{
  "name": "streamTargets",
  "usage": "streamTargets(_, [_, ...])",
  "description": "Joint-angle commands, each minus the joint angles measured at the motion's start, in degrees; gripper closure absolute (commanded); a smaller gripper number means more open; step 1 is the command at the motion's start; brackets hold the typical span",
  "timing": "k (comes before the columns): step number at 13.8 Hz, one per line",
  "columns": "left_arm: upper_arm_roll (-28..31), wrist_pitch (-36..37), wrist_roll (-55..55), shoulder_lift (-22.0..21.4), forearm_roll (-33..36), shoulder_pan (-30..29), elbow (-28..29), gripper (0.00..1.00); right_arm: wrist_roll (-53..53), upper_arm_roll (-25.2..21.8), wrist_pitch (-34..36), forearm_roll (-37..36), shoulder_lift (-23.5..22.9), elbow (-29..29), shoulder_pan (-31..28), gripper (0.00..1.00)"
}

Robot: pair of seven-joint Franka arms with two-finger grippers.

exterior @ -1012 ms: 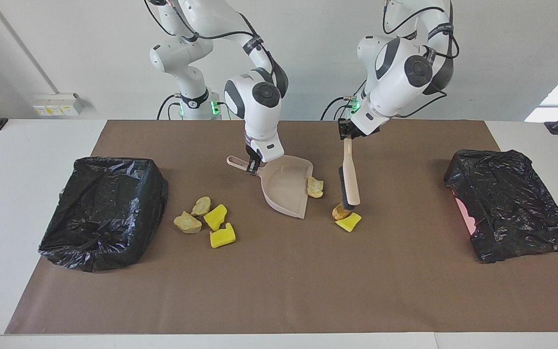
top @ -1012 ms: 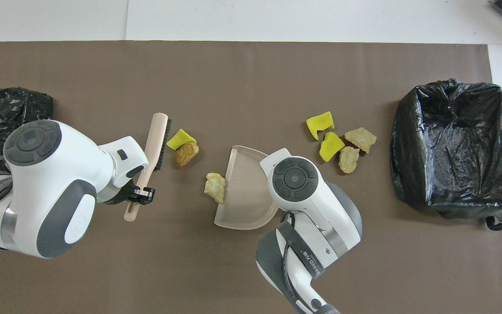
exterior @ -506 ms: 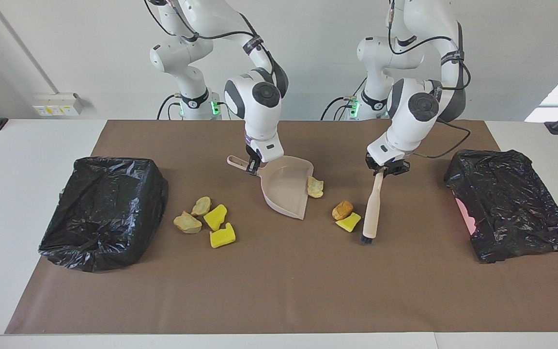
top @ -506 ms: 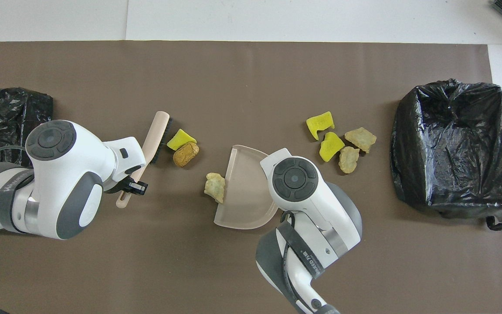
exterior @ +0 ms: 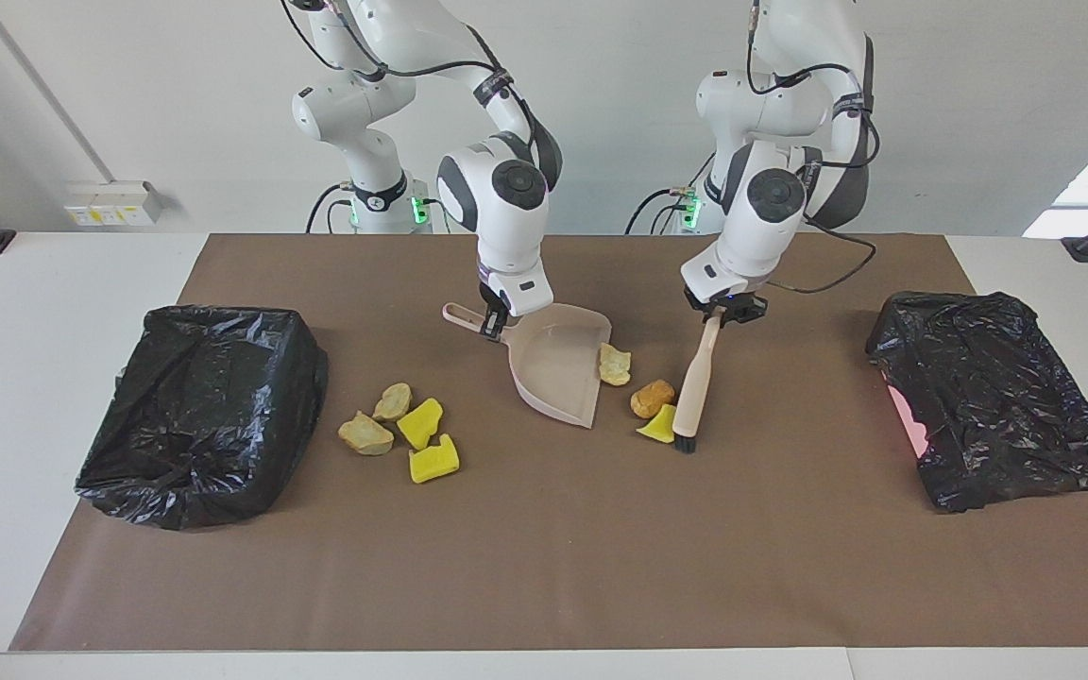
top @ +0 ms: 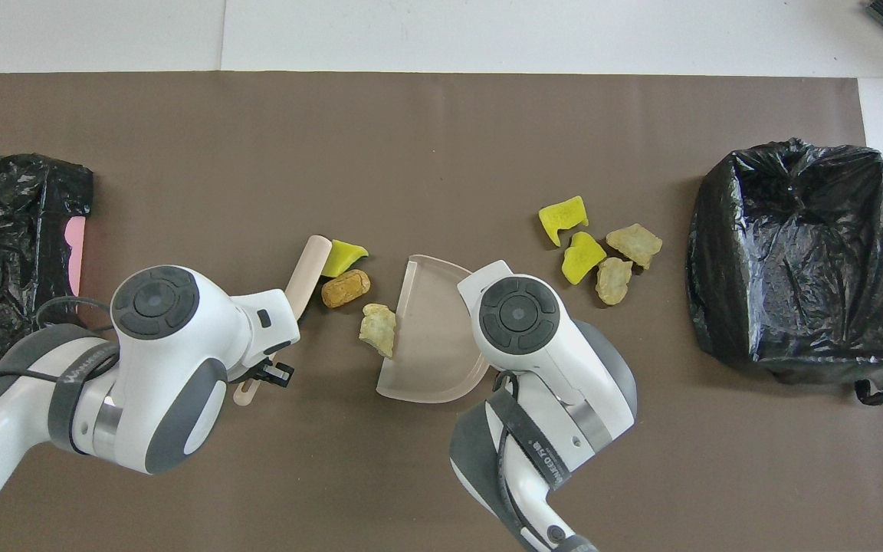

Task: Sweep and dump trash in bin
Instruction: 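Sweep the yellow sponge pieces into the dustpan with the left gripper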

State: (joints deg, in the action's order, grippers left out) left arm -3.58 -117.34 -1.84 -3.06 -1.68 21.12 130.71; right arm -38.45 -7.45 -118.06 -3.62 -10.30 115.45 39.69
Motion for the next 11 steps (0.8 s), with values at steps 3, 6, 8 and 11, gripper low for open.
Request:
streamTargets(3, [0.50,-1.76,6.84,-3.09,-8.94,9.71,2.80,1.00,2.24,-0.02,-1.56,-0.95,0.02,0.65,0.04,1.00])
streamTargets(6, [0.50,-2.02,7.73,-3.00,-14.20,12.45,2.19,1.00,2.24,-0.02,-1.56,-0.95,0.02,0.65,0.04,1.00])
streamTargets(8, [0.50,-1.76,7.64,-2.48,-15.10,12.89,0.61,1.00,2.24,-0.02,-1.56,-0.95,0.02,0.65,0.04,1.00])
streamTargets(11, [0.68,0.69,7.29,-2.12,-15.10,12.10,-1.41,1.00,2.24,-0.02,-1.56,-0.95,0.02,0.65,0.04,1.00])
